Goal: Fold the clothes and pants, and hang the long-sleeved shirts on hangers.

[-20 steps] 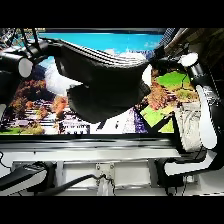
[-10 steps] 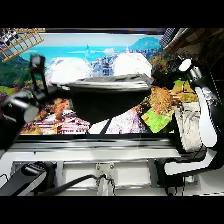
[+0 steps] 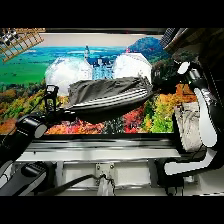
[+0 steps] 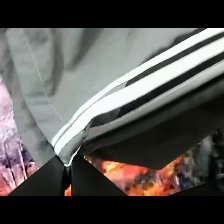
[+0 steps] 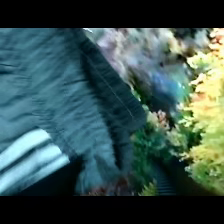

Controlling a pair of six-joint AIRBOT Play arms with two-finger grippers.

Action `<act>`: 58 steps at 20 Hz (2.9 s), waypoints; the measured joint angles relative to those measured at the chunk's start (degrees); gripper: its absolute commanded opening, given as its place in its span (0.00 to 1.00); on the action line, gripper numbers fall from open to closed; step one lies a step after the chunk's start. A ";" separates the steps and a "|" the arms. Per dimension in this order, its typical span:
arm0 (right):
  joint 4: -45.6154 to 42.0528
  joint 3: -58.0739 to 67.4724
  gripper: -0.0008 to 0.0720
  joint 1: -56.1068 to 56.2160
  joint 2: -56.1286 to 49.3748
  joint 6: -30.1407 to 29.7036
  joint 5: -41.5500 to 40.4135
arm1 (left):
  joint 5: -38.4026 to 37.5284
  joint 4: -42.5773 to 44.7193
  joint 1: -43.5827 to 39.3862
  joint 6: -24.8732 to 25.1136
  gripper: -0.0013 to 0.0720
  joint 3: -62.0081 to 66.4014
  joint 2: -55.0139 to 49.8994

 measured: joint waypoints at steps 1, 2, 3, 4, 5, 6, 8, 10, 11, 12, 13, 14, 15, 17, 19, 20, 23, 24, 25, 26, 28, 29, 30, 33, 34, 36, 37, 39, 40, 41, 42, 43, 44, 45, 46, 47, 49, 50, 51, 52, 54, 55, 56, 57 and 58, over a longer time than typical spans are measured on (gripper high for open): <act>1.14 -0.31 0.79 0.04 0.02 -0.87 0.57 | 0.07 -0.31 -0.02 -0.02 0.46 -0.28 -0.17; 2.12 -0.59 0.79 0.11 0.13 -1.62 0.87 | 0.07 -0.59 -0.04 -0.02 0.48 -0.44 -0.24; 2.67 -0.76 0.79 0.09 0.31 -2.21 1.29 | 0.17 -0.76 -0.04 -0.02 0.48 -0.44 -0.20; 2.89 -0.85 0.79 0.02 0.59 -2.82 0.98 | 0.13 -1.14 -0.04 -0.04 0.48 -0.26 -0.07; 2.99 -0.83 0.79 -0.09 0.83 -3.21 0.09 | 0.13 -1.16 -0.04 -0.02 0.48 0.24 0.22; 3.41 -0.66 0.79 -0.31 0.92 -3.48 -1.25 | 0.17 -1.18 -0.04 -0.02 0.48 0.96 0.48; 4.26 0.02 0.80 -1.46 0.98 -4.37 -5.07 | 0.17 -1.42 -0.04 -0.02 0.48 3.23 0.94; 7.39 1.31 0.87 -3.30 0.04 -7.26 -8.50 | 0.22 -1.55 -0.04 -0.02 0.48 6.16 1.16; 9.92 2.32 0.97 -4.39 -1.05 -9.53 -9.40 | 0.39 -1.55 -0.04 -0.02 0.48 7.45 1.25; 12.44 3.37 0.98 -5.40 -2.40 -12.02 -9.64 | 0.87 -1.55 -0.04 -0.02 0.48 8.59 1.29; 15.28 4.70 0.98 -6.38 -4.13 -15.02 -9.44 | 1.53 -1.57 -0.04 -0.02 0.48 9.57 1.33; 17.57 6.03 0.98 -7.08 -5.92 -17.66 -8.76 | 2.29 -1.57 -0.04 -0.02 0.48 10.23 1.33; 19.74 7.45 0.98 -7.61 -8.02 -20.11 -7.02 | 3.08 -1.60 -0.04 -0.02 0.48 10.73 1.33; 22.27 9.84 0.98 -8.26 -11.65 -23.56 -4.61 | 4.11 -2.03 -0.04 -0.02 0.48 11.34 1.27; 23.76 11.52 0.98 -8.66 -14.71 -26.14 -2.95 | 4.74 -2.45 -0.04 -0.02 0.48 11.65 1.25; 24.41 12.00 0.98 -8.68 -15.74 -27.19 -2.23 | 4.98 -2.62 -0.04 -0.02 0.48 11.74 1.22; 25.83 12.81 0.98 -8.81 -18.05 -29.73 -0.76 | 5.40 -2.82 -0.04 -0.04 0.48 11.87 1.20; 26.64 12.98 0.98 -8.83 -18.64 -30.23 -0.20 | 5.42 -2.84 -0.04 -0.04 0.48 11.89 1.20; 27.54 13.05 0.98 -8.68 -19.23 -30.67 0.74 | 5.44 -2.84 -0.04 -0.02 0.48 11.89 1.20; 28.26 13.09 0.97 -8.39 -19.67 -30.91 1.55 | 5.46 -2.86 -0.04 -0.04 0.48 11.89 1.20; 29.14 13.11 0.97 -7.54 -20.28 -31.30 2.38 | 5.62 -2.89 -0.04 -0.04 0.48 11.89 1.20; 29.31 13.11 0.97 -6.95 -20.57 -31.28 2.80 | 5.64 -2.89 -0.04 -0.04 0.48 11.89 1.20; 29.53 13.11 0.90 -6.16 -20.85 -31.23 3.15 | 5.64 -2.91 -0.04 -0.04 0.48 11.89 1.20; 29.27 13.11 0.38 -3.87 -21.33 -29.83 3.61 | 5.64 -2.97 -0.04 -0.04 0.48 11.89 1.20; 29.07 13.11 0.13 -3.17 -21.38 -29.20 3.61 | 5.66 -3.02 -0.04 -0.04 0.48 11.89 1.20; 28.87 13.11 0.05 -1.70 -21.05 -28.22 3.67 | 5.66 -3.02 -0.04 -0.04 0.48 11.89 1.20; 28.65 13.11 0.05 -1.01 -20.63 -27.89 3.69 | 5.66 -3.02 -0.04 -0.04 0.48 11.89 1.20; 27.98 12.59 0.05 0.20 -19.30 -27.12 3.69 | 5.66 -2.99 -0.04 -0.04 0.48 11.89 1.20; 27.34 11.78 0.05 0.81 -18.29 -26.25 3.67 | 5.66 -2.99 -0.04 -0.04 0.48 11.89 1.20; 26.60 10.47 0.05 1.40 -17.11 -25.53 3.67 | 5.66 -2.99 -0.04 -0.04 0.48 11.89 1.20; 25.75 8.50 0.05 1.99 -15.54 -24.65 3.63 | 5.66 -2.99 -0.04 -0.07 0.48 11.89 1.20; 24.92 6.16 0.05 2.51 -13.86 -23.78 3.43 | 5.66 -2.99 -0.04 -0.04 0.48 11.89 1.20; 24.09 3.43 0.05 3.06 -11.98 -23.08 3.17 | 5.66 -2.99 -0.04 -0.04 0.48 11.89 1.20; 23.30 0.20 0.05 3.67 -9.66 -22.08 2.91 | 5.66 -3.02 -0.07 -0.04 0.48 11.89 1.20; 22.71 -3.19 0.05 4.26 -7.08 -21.42 2.73 | 5.66 -3.39 -0.07 -0.04 0.48 11.89 1.20; 22.21 -6.43 0.05 4.79 -4.48 -20.68 2.54 | 5.62 -4.39 -0.09 -0.04 0.48 11.89 1.20; 21.18 -12.94 0.05 5.75 1.57 -19.78 2.03 | 5.27 -6.95 -0.09 0.33 0.48 11.91 1.11; 20.41 -16.09 0.05 6.03 4.83 -19.06 1.55 | 4.72 -8.79 -0.09 1.46 0.48 11.93 0.87; 19.58 -18.71 0.05 6.25 7.82 -18.25 1.11 | 4.00 -10.86 -0.09 2.86 0.48 11.93 0.44; 18.43 -21.18 0.05 6.43 10.97 -17.22 0.55 | 2.95 -13.46 -0.09 4.66 0.48 11.93 -0.33; 15.45 -24.70 0.05 6.62 16.39 -15.10 -0.04 | 0.63 -19.41 -0.11 8.66 0.48 11.96 -2.97; 13.99 -25.81 0.05 6.69 18.73 -14.05 -0.11 | -0.28 -22.80 -0.22 10.88 0.46 11.96 -4.90; 12.70 -26.71 0.05 6.71 21.09 -12.94 -0.44 | -0.92 -26.05 -0.55 13.07 0.29 11.96 -6.88; 11.61 -27.30 0.05 6.75 23.10 -11.93 -0.50 | -1.27 -29.57 -1.14 15.63 0.15 11.96 -9.25; 10.71 -27.76 0.05 6.78 25.09 -10.88 -0.55 | -1.77 -32.92 -2.05 18.12 0.13 11.96 -11.61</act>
